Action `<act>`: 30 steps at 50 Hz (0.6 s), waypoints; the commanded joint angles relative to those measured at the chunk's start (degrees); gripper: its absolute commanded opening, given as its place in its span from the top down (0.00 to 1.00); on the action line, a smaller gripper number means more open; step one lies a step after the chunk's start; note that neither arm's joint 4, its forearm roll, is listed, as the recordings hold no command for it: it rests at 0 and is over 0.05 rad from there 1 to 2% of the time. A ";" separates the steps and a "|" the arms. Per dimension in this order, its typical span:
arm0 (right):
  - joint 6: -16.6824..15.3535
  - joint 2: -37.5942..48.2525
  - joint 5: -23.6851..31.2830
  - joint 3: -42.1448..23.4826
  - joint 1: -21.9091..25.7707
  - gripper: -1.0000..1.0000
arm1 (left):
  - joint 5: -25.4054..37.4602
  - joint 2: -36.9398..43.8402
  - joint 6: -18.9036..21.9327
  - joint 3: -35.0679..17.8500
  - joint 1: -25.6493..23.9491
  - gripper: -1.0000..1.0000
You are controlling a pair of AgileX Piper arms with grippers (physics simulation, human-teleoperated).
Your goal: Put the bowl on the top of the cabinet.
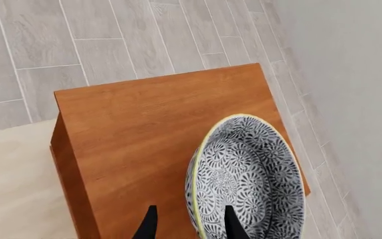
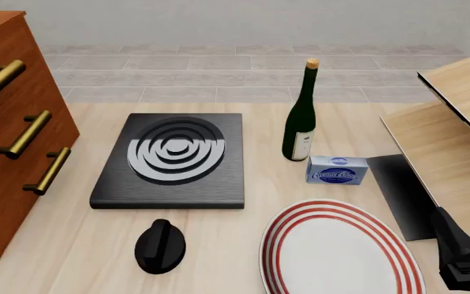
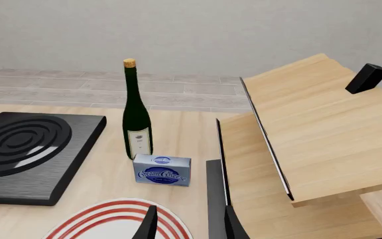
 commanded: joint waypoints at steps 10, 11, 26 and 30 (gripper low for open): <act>0.00 0.00 0.00 0.00 0.00 0.00 | 1.80 -5.02 -0.67 -2.52 -0.70 0.00; 0.00 0.00 0.00 0.00 0.00 0.00 | 2.10 -5.72 -1.14 -2.53 -0.75 0.00; 0.00 0.00 0.00 0.00 0.00 0.00 | 4.92 -13.92 -2.24 -5.19 -1.92 0.00; 0.00 0.00 0.00 0.00 0.00 0.00 | 5.50 -16.83 -3.01 -5.00 -1.61 0.00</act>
